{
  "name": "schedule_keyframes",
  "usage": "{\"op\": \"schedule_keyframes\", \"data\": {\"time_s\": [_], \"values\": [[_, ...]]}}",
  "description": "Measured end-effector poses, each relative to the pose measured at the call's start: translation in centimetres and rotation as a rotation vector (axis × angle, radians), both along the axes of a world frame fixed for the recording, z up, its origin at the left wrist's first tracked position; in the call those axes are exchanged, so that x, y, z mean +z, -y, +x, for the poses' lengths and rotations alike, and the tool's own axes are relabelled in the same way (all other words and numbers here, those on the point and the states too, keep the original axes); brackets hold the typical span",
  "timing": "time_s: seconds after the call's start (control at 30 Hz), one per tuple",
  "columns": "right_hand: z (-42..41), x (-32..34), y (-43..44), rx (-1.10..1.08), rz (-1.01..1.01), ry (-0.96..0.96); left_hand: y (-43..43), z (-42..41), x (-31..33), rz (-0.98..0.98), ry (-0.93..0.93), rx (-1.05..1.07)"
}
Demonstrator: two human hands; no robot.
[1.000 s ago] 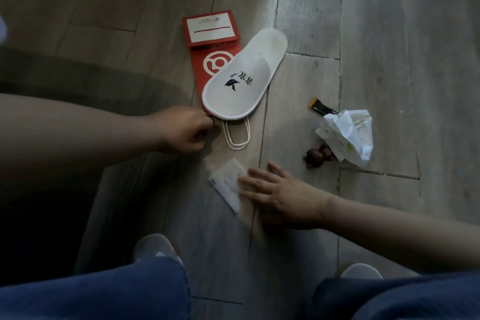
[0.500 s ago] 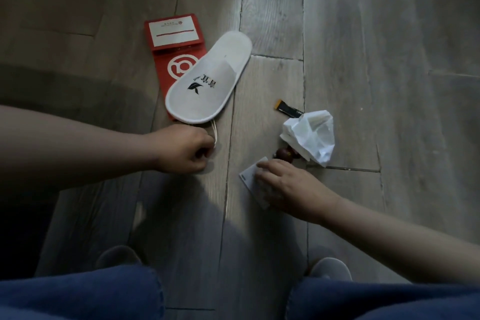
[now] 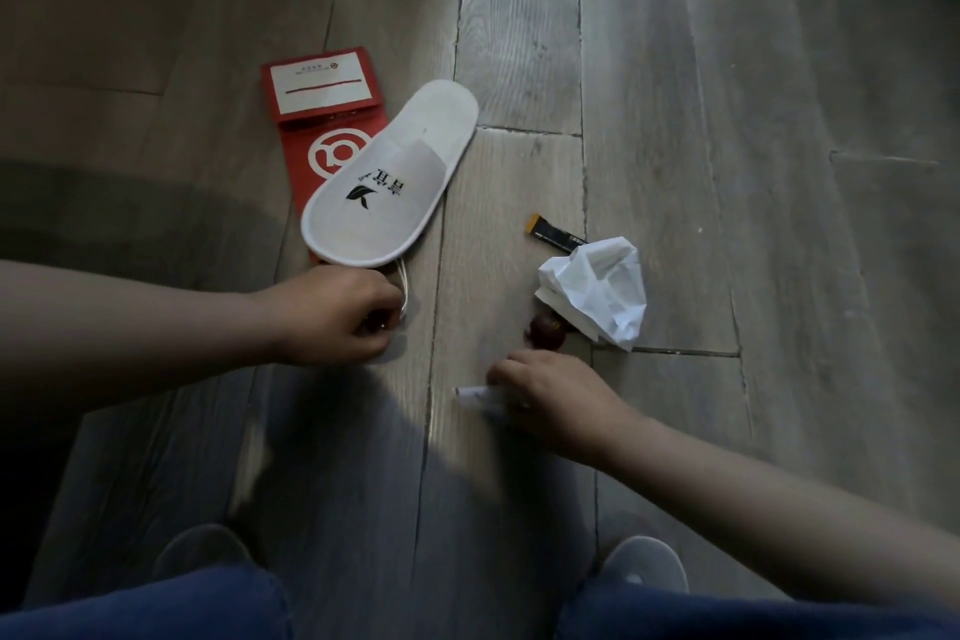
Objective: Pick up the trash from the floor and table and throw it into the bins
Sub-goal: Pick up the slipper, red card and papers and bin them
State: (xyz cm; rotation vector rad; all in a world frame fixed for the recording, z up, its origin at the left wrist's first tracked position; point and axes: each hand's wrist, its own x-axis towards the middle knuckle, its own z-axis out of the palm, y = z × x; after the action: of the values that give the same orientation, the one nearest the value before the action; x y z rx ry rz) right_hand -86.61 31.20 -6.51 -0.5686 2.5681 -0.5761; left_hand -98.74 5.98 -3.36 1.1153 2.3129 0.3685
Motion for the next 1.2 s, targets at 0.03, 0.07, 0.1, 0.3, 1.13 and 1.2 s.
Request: {"op": "schedule_keyframes", "data": {"time_s": [0.03, 0.07, 0.1, 0.3, 1.13, 1.2], "values": [[0.1, 0.2, -0.3, -0.032, -0.023, -0.031, -0.3, 0.0, 0.1, 0.01, 0.011, 0.001], [0.2, 0.4, -0.7, -0.086, -0.05, -0.064, -0.5, 0.0, 0.2, 0.023, 0.023, 0.006], [0.1, 0.7, -1.2, -0.152, -0.072, -0.091, -0.8, 0.0, 0.3, 0.04, 0.028, 0.015], [-1.2, 3.7, -5.2, -0.462, -0.111, -0.226, -2.2, -0.3, 0.7, 0.094, 0.025, 0.035], [-5.2, -1.6, -6.2, -0.288, 0.191, -0.136, -1.8, -1.0, 0.4, 0.024, 0.035, 0.036], [-6.0, -1.7, -5.9, -0.279, 0.226, -0.119, -1.6, -1.3, 0.3, 0.03, 0.031, 0.048]]}}
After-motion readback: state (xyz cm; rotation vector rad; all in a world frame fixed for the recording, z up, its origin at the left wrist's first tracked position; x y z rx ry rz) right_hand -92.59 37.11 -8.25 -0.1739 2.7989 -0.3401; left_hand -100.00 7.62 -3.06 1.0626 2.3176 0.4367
